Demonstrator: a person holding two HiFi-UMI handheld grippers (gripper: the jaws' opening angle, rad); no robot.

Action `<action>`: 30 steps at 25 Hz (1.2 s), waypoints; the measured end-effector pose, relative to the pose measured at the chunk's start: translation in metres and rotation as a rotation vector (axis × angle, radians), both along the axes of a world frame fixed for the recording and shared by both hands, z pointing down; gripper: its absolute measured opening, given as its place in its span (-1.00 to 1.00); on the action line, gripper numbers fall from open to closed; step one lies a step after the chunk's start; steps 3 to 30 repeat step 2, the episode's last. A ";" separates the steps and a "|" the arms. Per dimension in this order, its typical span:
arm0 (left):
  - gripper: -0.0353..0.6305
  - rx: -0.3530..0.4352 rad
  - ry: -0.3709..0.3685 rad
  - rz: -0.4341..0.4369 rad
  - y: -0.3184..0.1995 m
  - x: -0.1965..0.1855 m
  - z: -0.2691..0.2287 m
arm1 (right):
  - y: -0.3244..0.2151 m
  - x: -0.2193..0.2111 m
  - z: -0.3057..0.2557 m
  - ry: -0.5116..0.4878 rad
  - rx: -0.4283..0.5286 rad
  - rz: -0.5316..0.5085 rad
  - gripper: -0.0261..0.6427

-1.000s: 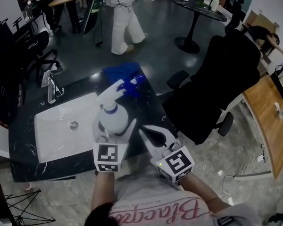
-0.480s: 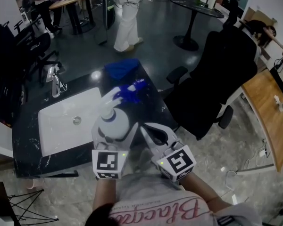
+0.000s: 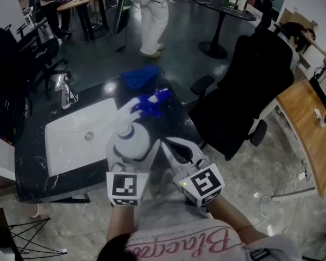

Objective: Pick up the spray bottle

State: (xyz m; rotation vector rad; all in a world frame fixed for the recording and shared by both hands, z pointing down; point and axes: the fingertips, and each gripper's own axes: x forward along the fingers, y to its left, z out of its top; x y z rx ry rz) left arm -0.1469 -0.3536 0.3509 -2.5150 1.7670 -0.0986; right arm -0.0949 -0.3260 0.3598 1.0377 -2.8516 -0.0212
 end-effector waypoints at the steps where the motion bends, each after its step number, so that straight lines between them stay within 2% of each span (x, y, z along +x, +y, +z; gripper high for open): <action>1: 0.36 0.002 -0.002 0.000 0.001 0.001 -0.001 | 0.000 0.000 -0.002 -0.001 0.004 0.003 -0.92; 30: 0.36 0.004 -0.005 0.001 0.002 0.001 -0.002 | 0.000 0.001 -0.003 -0.001 0.008 0.005 -0.92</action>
